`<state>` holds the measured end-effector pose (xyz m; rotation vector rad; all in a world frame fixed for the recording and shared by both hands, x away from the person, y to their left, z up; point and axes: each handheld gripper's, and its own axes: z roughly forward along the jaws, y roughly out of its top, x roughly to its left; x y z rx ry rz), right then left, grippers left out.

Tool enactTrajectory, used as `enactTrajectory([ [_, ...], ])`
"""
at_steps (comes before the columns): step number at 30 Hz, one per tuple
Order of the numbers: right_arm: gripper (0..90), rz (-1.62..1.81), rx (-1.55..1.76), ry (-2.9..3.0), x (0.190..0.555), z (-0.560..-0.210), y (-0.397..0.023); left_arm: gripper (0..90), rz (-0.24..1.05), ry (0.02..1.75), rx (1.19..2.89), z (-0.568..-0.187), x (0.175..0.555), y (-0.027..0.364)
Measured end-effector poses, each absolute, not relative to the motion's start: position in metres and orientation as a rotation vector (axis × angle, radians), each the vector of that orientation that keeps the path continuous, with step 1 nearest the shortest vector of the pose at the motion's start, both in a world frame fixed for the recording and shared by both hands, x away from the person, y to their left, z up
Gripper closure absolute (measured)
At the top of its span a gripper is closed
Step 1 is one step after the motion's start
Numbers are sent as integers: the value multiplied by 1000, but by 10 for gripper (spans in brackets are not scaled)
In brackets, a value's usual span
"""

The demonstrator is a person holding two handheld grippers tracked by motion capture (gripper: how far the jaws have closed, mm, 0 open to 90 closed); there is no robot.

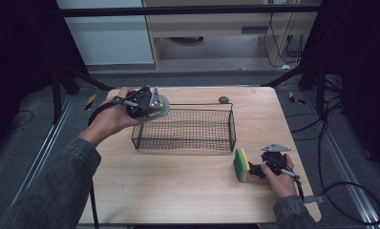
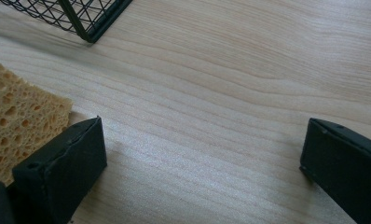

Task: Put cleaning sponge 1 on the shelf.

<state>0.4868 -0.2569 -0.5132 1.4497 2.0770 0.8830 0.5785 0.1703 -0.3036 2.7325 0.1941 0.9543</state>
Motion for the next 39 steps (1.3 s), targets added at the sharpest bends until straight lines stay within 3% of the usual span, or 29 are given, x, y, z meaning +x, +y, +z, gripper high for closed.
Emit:
enactTrajectory([
  [39,7,878,1454,2070,486,-513,-257,699,817,108,2817,-350,598,164],
])
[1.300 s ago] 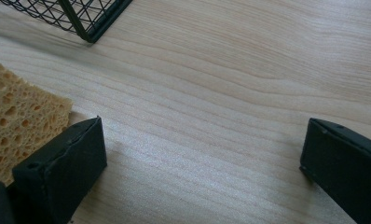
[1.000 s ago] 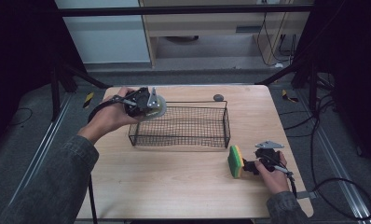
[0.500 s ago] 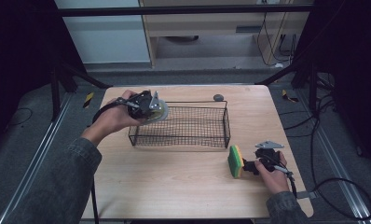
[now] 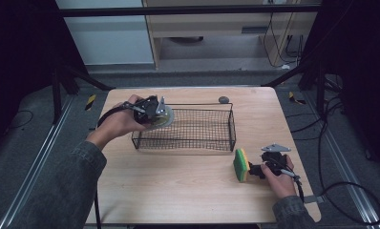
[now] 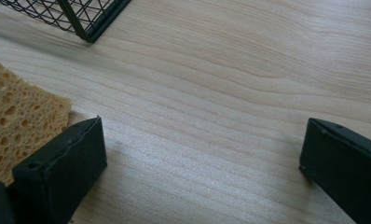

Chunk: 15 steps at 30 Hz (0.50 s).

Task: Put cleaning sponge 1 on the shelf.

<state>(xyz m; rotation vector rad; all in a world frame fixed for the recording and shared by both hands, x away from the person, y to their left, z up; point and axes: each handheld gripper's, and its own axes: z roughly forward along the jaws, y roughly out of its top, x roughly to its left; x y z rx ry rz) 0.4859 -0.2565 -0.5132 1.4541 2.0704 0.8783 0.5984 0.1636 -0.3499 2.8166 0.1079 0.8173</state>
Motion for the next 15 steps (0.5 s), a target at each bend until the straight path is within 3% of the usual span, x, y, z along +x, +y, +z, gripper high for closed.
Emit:
enactTrajectory([
  [15,7,878,1455,2070,486,-513,-256,699,773,126,2838,-364,606,168],
])
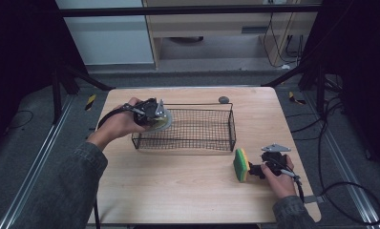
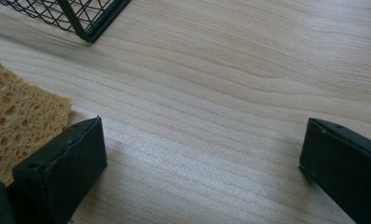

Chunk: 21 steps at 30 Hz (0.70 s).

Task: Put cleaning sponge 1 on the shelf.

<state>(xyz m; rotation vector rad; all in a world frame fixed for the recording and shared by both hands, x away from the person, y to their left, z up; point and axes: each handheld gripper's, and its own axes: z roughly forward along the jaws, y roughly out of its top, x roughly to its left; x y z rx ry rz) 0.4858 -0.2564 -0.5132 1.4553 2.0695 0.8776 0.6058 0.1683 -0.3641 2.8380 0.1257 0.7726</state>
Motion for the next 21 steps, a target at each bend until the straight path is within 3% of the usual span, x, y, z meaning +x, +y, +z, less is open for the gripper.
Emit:
enactTrajectory([
  [21,7,877,1452,2069,486,-513,-257,698,712,170,2862,-388,612,174],
])
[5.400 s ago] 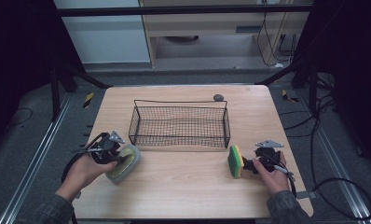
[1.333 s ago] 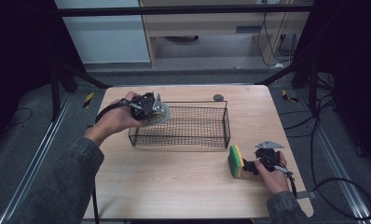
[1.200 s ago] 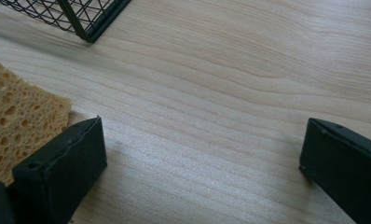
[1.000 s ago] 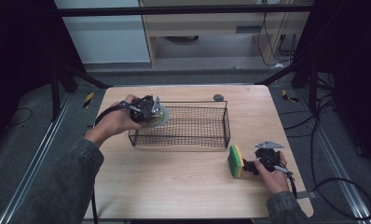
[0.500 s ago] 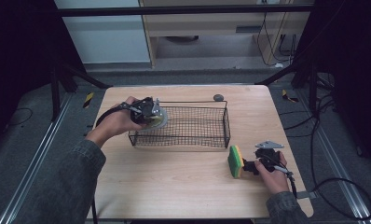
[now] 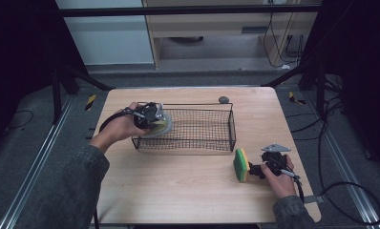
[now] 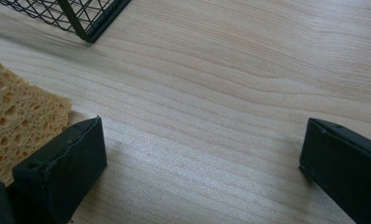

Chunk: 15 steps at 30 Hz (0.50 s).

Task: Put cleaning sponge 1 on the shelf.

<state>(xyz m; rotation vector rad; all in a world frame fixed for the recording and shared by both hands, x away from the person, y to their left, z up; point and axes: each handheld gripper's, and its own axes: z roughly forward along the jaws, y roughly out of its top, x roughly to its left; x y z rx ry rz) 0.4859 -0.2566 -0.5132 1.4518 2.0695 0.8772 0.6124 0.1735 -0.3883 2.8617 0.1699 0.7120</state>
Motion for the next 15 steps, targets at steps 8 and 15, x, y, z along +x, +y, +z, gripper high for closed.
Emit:
enactTrajectory([
  [8,7,879,1455,2070,486,-513,-257,698,685,186,2878,-399,614,174],
  [15,7,882,1459,2068,486,-513,-256,697,649,205,2886,-407,616,174],
])
